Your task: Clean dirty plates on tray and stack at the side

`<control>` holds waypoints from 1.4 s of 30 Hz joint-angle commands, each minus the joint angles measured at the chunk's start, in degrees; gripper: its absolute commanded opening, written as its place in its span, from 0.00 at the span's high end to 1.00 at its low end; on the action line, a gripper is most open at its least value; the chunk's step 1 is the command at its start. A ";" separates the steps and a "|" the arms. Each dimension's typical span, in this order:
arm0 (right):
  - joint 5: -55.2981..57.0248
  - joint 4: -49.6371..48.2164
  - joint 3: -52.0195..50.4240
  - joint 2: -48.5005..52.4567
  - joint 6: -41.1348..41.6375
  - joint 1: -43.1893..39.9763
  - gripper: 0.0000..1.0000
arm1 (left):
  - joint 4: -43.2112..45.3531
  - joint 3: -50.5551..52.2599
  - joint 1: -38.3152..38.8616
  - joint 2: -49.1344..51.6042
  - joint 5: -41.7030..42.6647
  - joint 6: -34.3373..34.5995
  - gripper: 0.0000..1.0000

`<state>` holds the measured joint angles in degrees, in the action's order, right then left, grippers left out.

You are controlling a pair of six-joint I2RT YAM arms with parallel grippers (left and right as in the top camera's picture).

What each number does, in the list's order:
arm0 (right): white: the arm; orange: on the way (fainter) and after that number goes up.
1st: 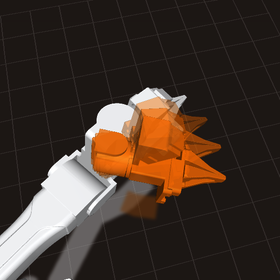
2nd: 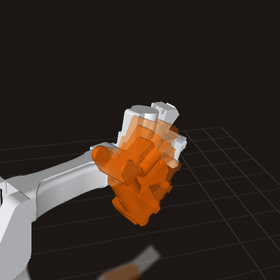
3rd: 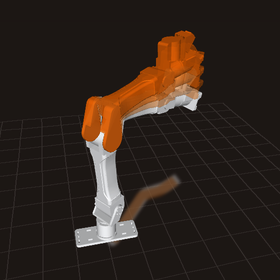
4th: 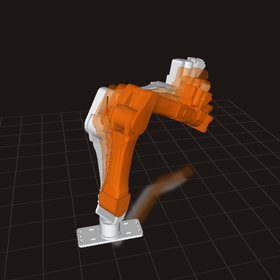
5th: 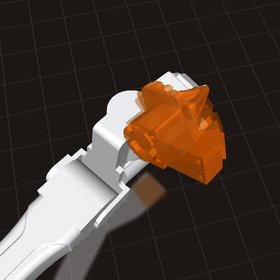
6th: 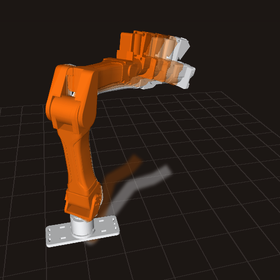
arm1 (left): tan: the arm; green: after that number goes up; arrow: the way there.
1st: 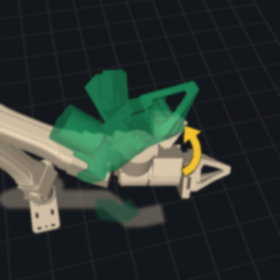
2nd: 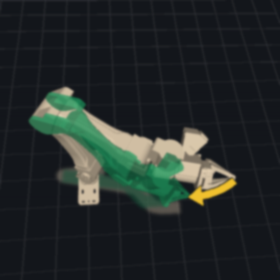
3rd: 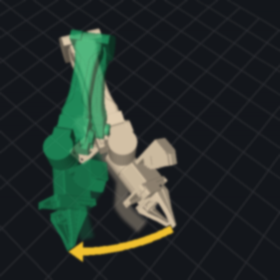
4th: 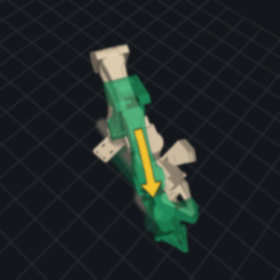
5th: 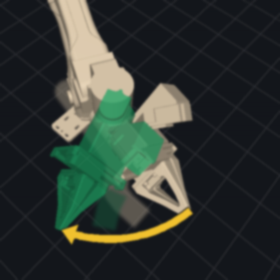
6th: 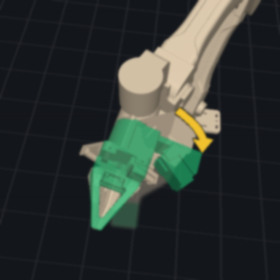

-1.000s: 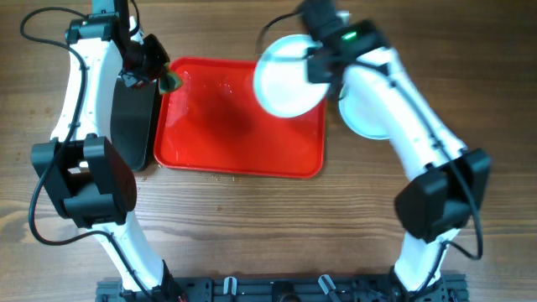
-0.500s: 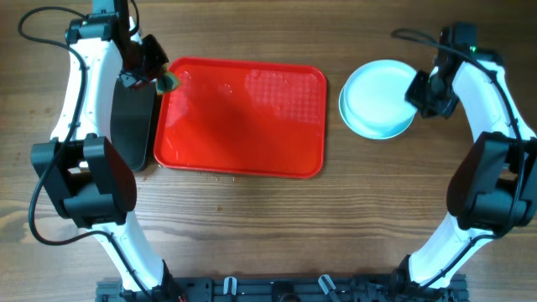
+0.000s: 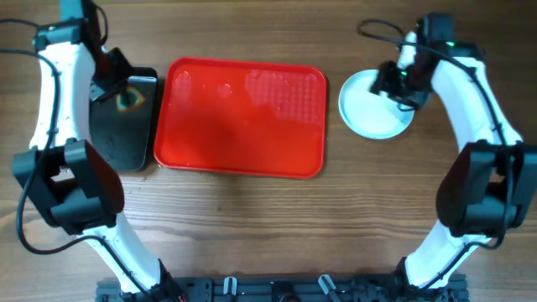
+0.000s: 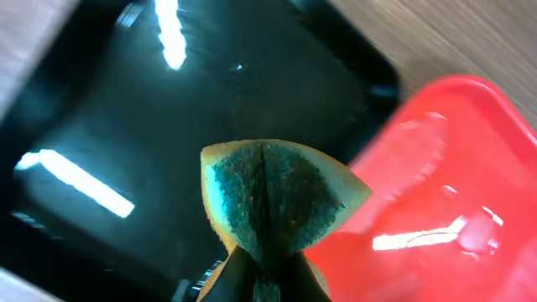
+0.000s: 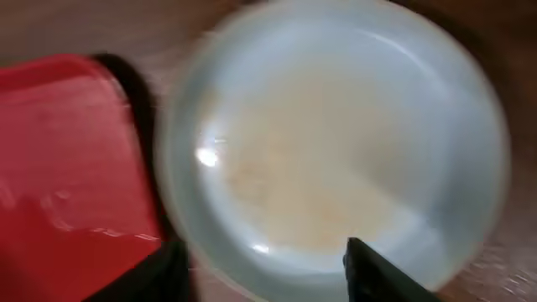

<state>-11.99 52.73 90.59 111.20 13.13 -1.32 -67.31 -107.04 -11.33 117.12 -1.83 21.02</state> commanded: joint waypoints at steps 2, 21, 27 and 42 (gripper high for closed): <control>-1.97 -4.68 1.77 -1.86 -0.50 9.75 0.28 | 3.96 4.37 -2.78 1.09 -5.77 -5.79 0.96; -1.77 -7.34 8.85 -15.56 -1.09 12.72 0.15 | -0.72 -3.23 2.34 -11.54 8.87 -2.36 0.00; 1.68 -8.68 8.85 -30.47 -1.05 12.72 0.01 | -0.44 -3.21 3.98 -11.37 8.85 -2.38 0.00; 12.35 -9.44 4.90 -36.28 -3.13 10.99 0.00 | -0.44 -3.21 3.87 -11.37 8.83 -2.40 0.00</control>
<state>-2.44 48.27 98.63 75.90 11.60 11.18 -67.77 -110.21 -7.44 105.23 6.13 17.96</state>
